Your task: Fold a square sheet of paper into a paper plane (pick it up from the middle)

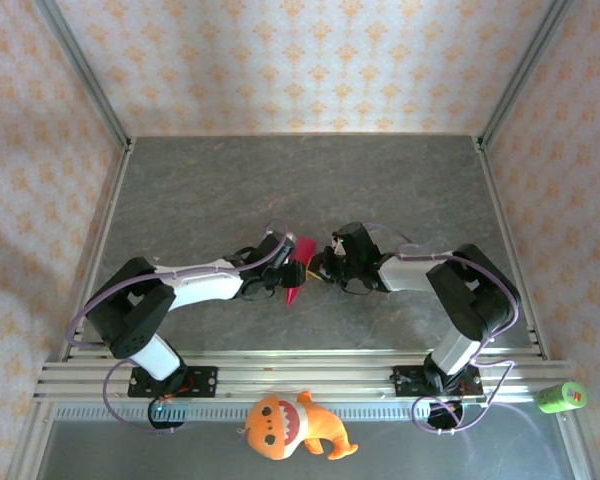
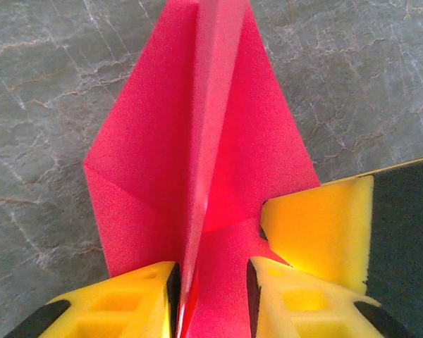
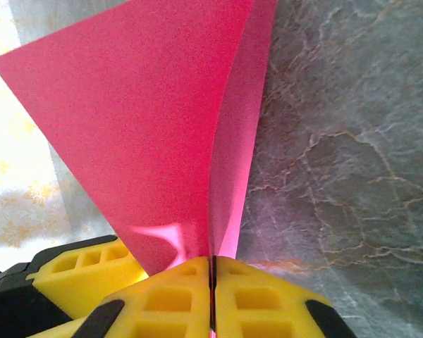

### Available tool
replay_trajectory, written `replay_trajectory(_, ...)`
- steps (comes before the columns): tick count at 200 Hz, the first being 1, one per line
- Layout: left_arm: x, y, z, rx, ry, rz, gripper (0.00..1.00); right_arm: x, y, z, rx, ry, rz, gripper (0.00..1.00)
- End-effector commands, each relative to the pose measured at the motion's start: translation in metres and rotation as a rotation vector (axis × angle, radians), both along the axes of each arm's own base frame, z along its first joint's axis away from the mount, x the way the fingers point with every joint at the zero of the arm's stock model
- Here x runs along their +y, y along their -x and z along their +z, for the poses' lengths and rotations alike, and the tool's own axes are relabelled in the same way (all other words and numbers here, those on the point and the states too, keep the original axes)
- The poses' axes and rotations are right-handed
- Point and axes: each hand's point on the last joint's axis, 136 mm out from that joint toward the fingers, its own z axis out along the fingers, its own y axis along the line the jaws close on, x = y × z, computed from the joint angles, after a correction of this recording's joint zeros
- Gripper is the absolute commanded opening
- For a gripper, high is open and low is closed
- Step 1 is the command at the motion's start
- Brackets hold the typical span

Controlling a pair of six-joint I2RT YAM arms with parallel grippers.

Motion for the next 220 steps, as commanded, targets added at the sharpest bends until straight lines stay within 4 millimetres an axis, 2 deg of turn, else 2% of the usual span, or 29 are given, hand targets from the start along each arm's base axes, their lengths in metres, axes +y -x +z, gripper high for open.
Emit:
replay_trajectory(1,-0.006,0.006,-0.009,0.023,0.000,-0.035,0.34,-0.002,0.001,-0.006,-0.008,0.017,-0.003,0.08)
replay_trajectory(69,0.001,0.009,-0.022,0.054,-0.047,-0.030,0.31,-0.003,0.001,-0.006,-0.008,0.017,-0.005,0.08)
replay_trajectory(99,-0.003,0.012,-0.023,0.063,-0.032,-0.050,0.20,-0.003,0.000,-0.005,-0.014,0.016,-0.009,0.08)
replay_trajectory(135,0.002,0.007,-0.019,0.046,-0.099,-0.039,0.09,-0.005,-0.001,0.006,-0.050,0.013,0.001,0.11)
replay_trajectory(165,0.005,-0.002,-0.007,0.000,-0.152,-0.010,0.04,-0.018,-0.007,0.018,-0.100,0.046,-0.007,0.15)
replay_trajectory(208,0.028,-0.018,0.001,-0.019,-0.270,0.137,0.03,-0.065,-0.020,0.024,-0.140,0.115,-0.122,0.20)
replay_trajectory(220,0.028,-0.023,0.003,-0.023,-0.289,0.152,0.04,-0.077,-0.020,0.024,-0.143,0.121,-0.153,0.21)
